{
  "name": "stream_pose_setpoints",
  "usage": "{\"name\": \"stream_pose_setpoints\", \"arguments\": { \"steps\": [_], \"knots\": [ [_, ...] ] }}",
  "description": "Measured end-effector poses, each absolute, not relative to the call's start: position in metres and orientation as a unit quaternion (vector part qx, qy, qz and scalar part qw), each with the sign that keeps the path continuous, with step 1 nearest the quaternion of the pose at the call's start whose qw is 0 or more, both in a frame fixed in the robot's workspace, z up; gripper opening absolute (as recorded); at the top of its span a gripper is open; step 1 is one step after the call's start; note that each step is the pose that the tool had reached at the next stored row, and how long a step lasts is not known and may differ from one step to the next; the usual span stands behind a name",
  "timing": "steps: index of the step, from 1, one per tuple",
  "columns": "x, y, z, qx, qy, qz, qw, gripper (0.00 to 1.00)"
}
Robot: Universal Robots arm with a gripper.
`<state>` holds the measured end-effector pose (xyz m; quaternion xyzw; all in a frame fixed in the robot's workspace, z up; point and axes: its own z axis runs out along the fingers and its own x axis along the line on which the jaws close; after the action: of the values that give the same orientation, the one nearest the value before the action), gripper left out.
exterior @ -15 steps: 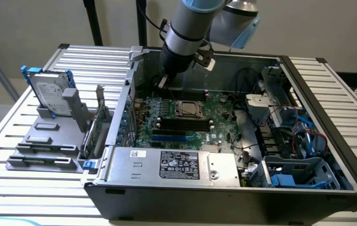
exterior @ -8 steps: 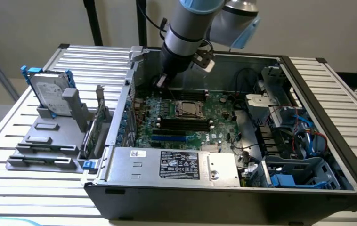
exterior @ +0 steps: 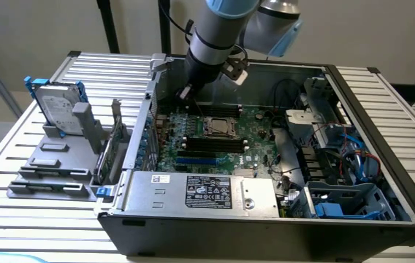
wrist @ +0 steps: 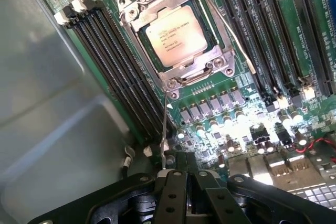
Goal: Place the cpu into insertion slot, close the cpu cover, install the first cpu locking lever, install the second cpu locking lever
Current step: 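Install the first cpu locking lever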
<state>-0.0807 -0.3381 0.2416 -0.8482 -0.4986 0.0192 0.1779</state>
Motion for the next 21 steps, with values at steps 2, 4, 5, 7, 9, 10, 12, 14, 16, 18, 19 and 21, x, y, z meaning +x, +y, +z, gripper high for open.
{"name": "stream_pose_setpoints", "arguments": {
  "steps": [2, 4, 5, 7, 9, 10, 12, 14, 16, 18, 19, 21],
  "knots": [
    [-0.0812, -0.3386, 0.2416, -0.851, -0.492, 0.017, 0.182, 0.11],
    [-0.0817, -0.3399, 0.2416, -0.853, -0.487, 0.015, 0.187, 0.11],
    [-0.0821, -0.341, 0.2416, -0.853, -0.486, 0.015, 0.19, 0.11],
    [-0.0834, -0.3441, 0.2416, -0.853, -0.484, 0.013, 0.196, 0.11],
    [-0.0843, -0.3455, 0.2416, -0.854, -0.481, 0.011, 0.201, 0.11],
    [-0.0846, -0.3455, 0.2416, -0.855, -0.477, 0.01, 0.203, 0.11],
    [-0.0851, -0.3455, 0.2416, -0.857, -0.471, 0.006, 0.207, 0.11],
    [-0.0855, -0.3455, 0.2416, -0.86, -0.463, 0.002, 0.213, 0.11],
    [-0.0857, -0.3455, 0.2416, -0.864, -0.455, -0.003, 0.217, 0.11],
    [-0.0857, -0.3455, 0.2415, -0.869, -0.443, -0.008, 0.221, 0.11],
    [-0.0858, -0.3455, 0.2414, -0.871, -0.438, -0.01, 0.222, 0.11],
    [-0.0857, -0.3455, 0.2415, -0.876, -0.428, -0.012, 0.222, 0.11]
  ]
}}
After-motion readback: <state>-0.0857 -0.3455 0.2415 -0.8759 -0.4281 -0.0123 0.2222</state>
